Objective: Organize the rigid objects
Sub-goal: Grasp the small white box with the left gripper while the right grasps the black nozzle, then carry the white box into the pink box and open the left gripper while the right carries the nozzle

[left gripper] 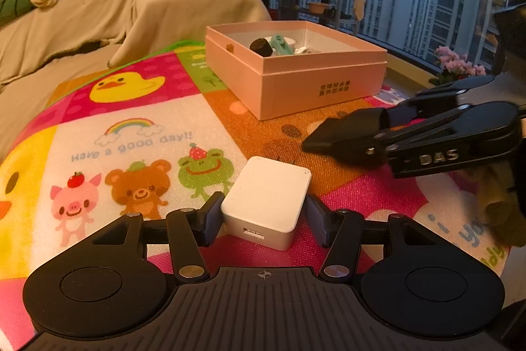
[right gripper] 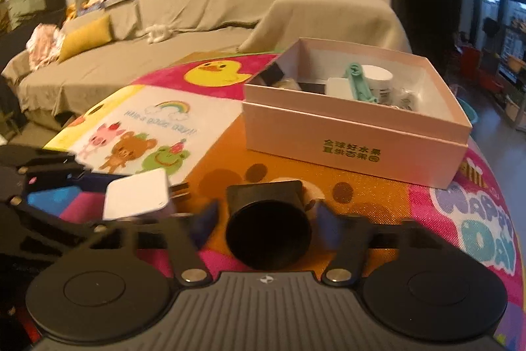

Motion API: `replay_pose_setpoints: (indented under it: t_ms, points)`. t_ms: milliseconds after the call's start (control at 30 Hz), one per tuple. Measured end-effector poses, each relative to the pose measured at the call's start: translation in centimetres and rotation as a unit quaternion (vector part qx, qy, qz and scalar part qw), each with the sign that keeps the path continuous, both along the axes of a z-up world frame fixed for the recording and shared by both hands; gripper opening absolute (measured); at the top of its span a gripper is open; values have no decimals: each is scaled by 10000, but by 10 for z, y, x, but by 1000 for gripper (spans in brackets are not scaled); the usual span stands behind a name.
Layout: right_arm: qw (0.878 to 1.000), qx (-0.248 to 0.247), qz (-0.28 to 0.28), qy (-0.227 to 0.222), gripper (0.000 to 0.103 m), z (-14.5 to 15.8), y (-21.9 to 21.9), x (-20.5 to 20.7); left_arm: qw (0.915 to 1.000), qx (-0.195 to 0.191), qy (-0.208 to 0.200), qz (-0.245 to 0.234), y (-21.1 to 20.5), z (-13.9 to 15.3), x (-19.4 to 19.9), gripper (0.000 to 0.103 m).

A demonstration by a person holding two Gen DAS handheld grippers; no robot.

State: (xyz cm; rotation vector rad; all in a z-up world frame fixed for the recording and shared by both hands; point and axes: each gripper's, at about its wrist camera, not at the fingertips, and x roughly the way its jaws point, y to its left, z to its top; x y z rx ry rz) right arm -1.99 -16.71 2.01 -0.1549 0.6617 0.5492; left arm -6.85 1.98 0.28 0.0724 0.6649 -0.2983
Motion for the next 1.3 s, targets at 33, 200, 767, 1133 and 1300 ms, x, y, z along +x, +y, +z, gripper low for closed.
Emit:
replay_pose_setpoints:
  t_ms: [33,200,767,1133,1300]
  points:
    - [10000,-31,-13,-37,50,2,-1,-3,10000,45,-5,9,-1,0,0,59]
    - [9992,152,-272,-252,50,20,-27,-18,9998,38,-40,190,-3,3,0,54]
    - [9888,704,-1046,-797,50,51,-99,-27,9946,-43,-981,-342,-53,118,134,49]
    - [9902,584,-1111,-616,50,36,-106,-24,9962,-514,350,615,-55,59,283,50]
    - [9902,570,-1191,-463,50,29,-108,-10,9907,-1112,-276,737,-29,74,256,49]
